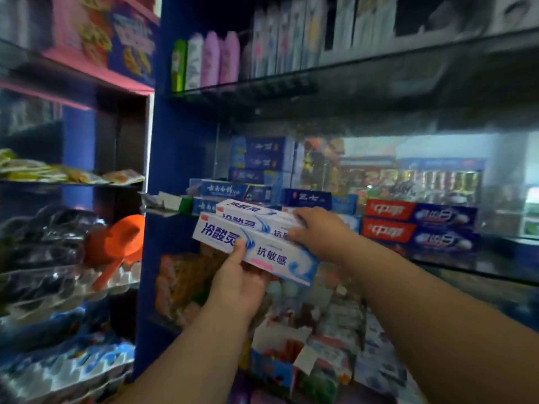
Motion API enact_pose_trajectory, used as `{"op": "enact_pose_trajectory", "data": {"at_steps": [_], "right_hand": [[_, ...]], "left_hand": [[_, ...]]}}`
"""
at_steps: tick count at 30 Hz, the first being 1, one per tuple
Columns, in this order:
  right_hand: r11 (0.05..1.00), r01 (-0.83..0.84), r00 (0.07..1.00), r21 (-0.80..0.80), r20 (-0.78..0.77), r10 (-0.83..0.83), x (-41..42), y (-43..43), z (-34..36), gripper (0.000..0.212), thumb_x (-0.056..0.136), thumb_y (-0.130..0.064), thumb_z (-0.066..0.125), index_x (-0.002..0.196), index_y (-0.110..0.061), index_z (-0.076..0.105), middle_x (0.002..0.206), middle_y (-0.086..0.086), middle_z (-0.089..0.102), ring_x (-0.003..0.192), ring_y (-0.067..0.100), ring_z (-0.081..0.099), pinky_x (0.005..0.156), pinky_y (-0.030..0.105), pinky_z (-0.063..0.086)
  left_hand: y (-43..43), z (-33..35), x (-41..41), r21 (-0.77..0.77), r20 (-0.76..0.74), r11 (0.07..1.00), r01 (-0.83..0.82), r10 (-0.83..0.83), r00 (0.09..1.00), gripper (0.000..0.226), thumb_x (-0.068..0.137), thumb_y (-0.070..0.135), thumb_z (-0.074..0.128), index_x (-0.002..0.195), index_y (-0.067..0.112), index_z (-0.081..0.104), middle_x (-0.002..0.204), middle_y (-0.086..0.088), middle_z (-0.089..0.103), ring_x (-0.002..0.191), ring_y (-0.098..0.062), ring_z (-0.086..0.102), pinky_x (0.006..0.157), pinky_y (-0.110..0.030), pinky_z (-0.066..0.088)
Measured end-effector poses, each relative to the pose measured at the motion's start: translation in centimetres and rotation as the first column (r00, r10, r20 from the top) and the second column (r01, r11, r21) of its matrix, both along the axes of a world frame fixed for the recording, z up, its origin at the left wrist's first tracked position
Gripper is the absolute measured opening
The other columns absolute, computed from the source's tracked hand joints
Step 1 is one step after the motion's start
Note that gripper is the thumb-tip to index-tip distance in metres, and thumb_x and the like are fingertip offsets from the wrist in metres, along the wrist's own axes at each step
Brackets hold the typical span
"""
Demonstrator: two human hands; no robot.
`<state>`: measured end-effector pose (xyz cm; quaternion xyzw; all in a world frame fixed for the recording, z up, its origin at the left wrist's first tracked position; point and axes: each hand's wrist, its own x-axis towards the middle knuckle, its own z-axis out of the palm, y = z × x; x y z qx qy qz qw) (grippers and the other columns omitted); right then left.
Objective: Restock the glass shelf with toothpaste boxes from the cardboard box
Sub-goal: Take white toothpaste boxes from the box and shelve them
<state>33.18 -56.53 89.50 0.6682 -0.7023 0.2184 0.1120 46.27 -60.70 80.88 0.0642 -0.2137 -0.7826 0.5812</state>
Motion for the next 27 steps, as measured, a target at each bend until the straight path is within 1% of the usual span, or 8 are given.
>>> {"op": "enact_pose_trajectory", "data": {"at_steps": [3, 7, 12, 14, 16, 19, 22, 27], "right_hand": [[0.996, 0.059, 0.997, -0.065, -0.038, -0.062, -3.1, 0.2, 2.8, 0.055, 0.089, -0.034, 0.059, 0.140, -0.020, 0.043, 0.138, 0.009, 0.050, 0.122, 0.028, 0.050, 0.100, 0.036, 0.041], [0.988, 0.148, 0.988, -0.035, -0.036, -0.149, -6.4, -0.7, 4.2, 0.048, 0.089, -0.030, 0.061, 0.134, -0.017, 0.049, 0.131, 0.011, 0.056, 0.115, 0.029, 0.054, 0.095, 0.036, 0.045], [0.979, 0.199, 0.980, 0.036, -0.029, -0.198, -9.7, -4.0, 2.8, 0.045, 0.091, -0.033, 0.058, 0.133, -0.017, 0.051, 0.132, 0.010, 0.055, 0.115, 0.029, 0.054, 0.096, 0.036, 0.045], [0.976, 0.213, 0.976, 0.054, -0.052, -0.211, -10.5, -5.7, 2.1, 0.043, 0.092, -0.036, 0.055, 0.131, -0.018, 0.051, 0.134, 0.012, 0.052, 0.116, 0.030, 0.052, 0.098, 0.038, 0.044], [0.969, 0.237, 0.971, 0.065, -0.050, -0.234, -11.3, -7.5, 1.4, 0.044, 0.092, -0.040, 0.054, 0.132, -0.022, 0.050, 0.140, 0.014, 0.045, 0.121, 0.033, 0.047, 0.102, 0.041, 0.041], [0.958, 0.277, 0.961, 0.066, -0.027, -0.276, -12.0, -9.3, 0.8, 0.047, 0.091, -0.045, 0.051, 0.134, -0.026, 0.049, 0.142, 0.015, 0.041, 0.128, 0.035, 0.038, 0.105, 0.043, 0.032], [0.939, 0.337, 0.938, 0.072, -0.107, -0.329, -12.6, -10.1, 0.9, 0.046, 0.095, -0.049, 0.044, 0.138, -0.035, 0.043, 0.147, 0.015, 0.029, 0.135, 0.036, 0.023, 0.108, 0.047, 0.026], [0.928, 0.364, 0.927, 0.081, -0.130, -0.352, -13.0, -10.2, 0.5, 0.051, 0.094, -0.042, 0.050, 0.143, -0.040, 0.036, 0.152, 0.013, 0.018, 0.140, 0.037, 0.011, 0.111, 0.052, 0.017]], "left_hand": [[-0.7, 2.4, -2.5, -0.008, 0.021, 1.000, 0.017, -0.017, 1.000, 0.011, 0.095, 0.022, 0.053, 0.100, 0.016, 0.061, 0.096, -0.014, 0.068, 0.088, -0.030, 0.063, 0.081, -0.051, 0.048], [-2.0, 4.1, -4.6, 0.020, 0.018, 0.999, 0.037, -0.038, 0.999, 0.009, 0.095, 0.020, 0.054, 0.098, 0.013, 0.059, 0.095, -0.015, 0.066, 0.088, -0.031, 0.063, 0.086, -0.054, 0.047], [-4.0, 4.1, -6.0, 0.038, 0.066, 0.999, 0.026, -0.028, 0.997, 0.010, 0.095, 0.019, 0.054, 0.100, 0.012, 0.058, 0.093, -0.016, 0.066, 0.084, -0.031, 0.063, 0.073, -0.054, 0.048], [-4.9, 3.8, -6.6, 0.051, 0.087, 0.999, 0.007, -0.011, 0.996, 0.011, 0.094, 0.019, 0.055, 0.102, 0.012, 0.058, 0.095, -0.016, 0.067, 0.086, -0.032, 0.064, 0.072, -0.054, 0.049], [-5.6, 3.5, -7.2, 0.064, 0.094, 0.998, -0.005, -0.001, 0.996, 0.014, 0.094, 0.020, 0.056, 0.105, 0.013, 0.057, 0.097, -0.016, 0.068, 0.087, -0.032, 0.064, 0.073, -0.054, 0.050], [-6.2, 3.4, -8.0, 0.063, 0.114, 0.998, -0.016, 0.008, 0.993, 0.011, 0.095, 0.022, 0.054, 0.100, 0.013, 0.057, 0.093, -0.015, 0.067, 0.084, -0.030, 0.063, 0.078, -0.051, 0.050], [-6.6, 3.5, -8.6, 0.066, 0.112, 0.998, -0.025, 0.018, 0.994, 0.011, 0.095, 0.023, 0.055, 0.099, 0.013, 0.058, 0.091, -0.014, 0.067, 0.082, -0.029, 0.064, 0.069, -0.048, 0.051], [-7.1, 3.9, -8.9, 0.056, 0.085, 0.998, -0.019, 0.014, 0.996, 0.020, 0.094, 0.020, 0.055, 0.112, 0.011, 0.056, 0.105, -0.018, 0.067, 0.102, -0.034, 0.062, 0.087, -0.052, 0.050]]}}
